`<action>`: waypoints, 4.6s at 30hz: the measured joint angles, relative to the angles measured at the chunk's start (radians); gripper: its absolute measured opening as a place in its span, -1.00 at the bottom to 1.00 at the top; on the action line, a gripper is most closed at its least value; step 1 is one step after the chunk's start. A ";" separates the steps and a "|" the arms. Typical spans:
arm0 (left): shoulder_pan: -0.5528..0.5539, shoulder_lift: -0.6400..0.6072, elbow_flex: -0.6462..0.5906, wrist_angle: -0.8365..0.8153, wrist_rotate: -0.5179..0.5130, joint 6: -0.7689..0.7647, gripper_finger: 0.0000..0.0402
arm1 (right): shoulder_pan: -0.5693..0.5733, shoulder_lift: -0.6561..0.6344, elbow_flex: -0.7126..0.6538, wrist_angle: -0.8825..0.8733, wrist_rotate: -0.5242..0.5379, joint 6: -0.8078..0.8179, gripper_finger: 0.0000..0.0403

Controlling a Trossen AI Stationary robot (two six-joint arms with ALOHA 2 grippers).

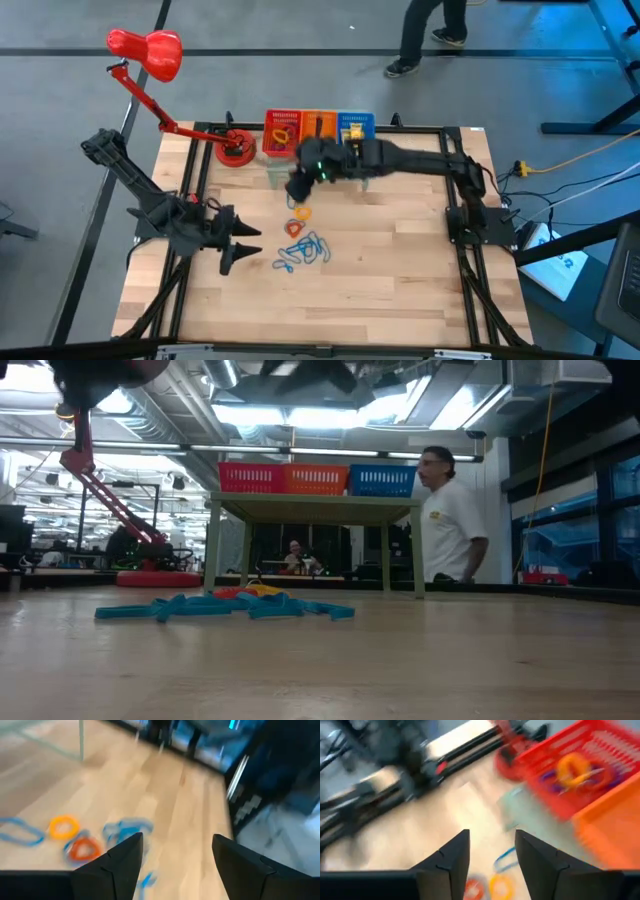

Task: Pick & Place Office Desk Supplies
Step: Put the orange spring keychain into the red bin on the shelf

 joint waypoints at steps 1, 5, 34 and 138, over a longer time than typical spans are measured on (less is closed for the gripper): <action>0.004 0.010 0.000 -0.042 0.023 0.007 0.17 | 0.028 -0.006 0.000 -0.017 0.004 0.000 -0.23; 0.056 0.074 0.000 -0.174 0.120 0.081 0.17 | 0.132 -0.036 0.000 -0.105 0.098 0.068 -0.26; 0.519 0.708 0.098 0.172 0.501 0.883 0.12 | 0.461 -0.222 0.001 -0.276 0.721 0.637 -0.35; 0.960 0.112 0.100 0.313 0.315 0.624 -0.98 | 0.472 -0.220 0.000 -0.278 0.715 0.678 -0.35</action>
